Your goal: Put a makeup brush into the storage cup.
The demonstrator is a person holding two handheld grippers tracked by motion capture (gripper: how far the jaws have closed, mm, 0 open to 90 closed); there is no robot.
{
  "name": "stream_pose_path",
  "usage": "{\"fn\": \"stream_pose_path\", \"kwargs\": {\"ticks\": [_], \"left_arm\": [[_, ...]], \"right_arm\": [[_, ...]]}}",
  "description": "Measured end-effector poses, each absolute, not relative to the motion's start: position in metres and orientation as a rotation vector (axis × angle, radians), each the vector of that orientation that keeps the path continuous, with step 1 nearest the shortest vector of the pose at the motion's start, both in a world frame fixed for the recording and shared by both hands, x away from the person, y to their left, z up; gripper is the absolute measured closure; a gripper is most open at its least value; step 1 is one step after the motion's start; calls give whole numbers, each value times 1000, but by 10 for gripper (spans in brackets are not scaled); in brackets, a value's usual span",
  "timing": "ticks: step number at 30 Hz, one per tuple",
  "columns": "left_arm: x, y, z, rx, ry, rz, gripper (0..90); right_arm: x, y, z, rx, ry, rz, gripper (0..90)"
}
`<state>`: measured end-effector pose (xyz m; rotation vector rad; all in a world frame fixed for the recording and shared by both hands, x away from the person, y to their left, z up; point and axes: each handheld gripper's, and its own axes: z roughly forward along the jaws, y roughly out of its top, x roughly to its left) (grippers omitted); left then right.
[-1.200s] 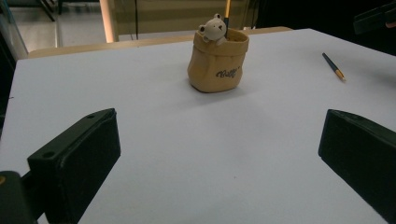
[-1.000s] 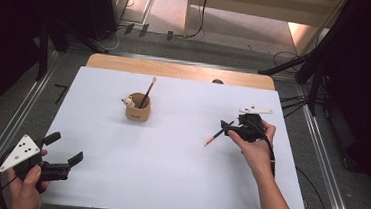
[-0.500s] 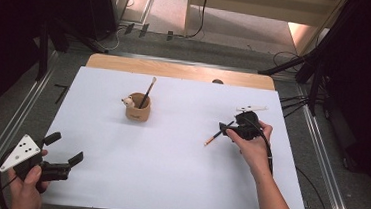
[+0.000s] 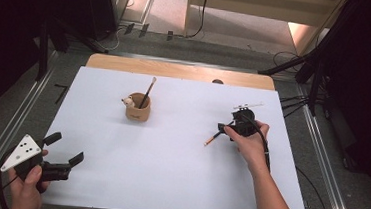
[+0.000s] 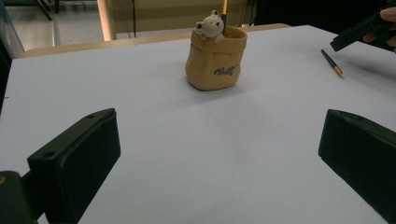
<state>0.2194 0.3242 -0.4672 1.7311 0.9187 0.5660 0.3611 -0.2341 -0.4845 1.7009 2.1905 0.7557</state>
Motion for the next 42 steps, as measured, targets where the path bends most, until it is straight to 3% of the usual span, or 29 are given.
{"fn": "stream_pose_path", "kwargs": {"ticks": [30,42], "left_arm": [[220,324,-467,1733,923,559,0],[219,324,-467,1735,921,560,0]], "right_arm": [[389,-220,-483,1930,2311,487,317],[402,-214,-479,2073,2314,343,421]]}}
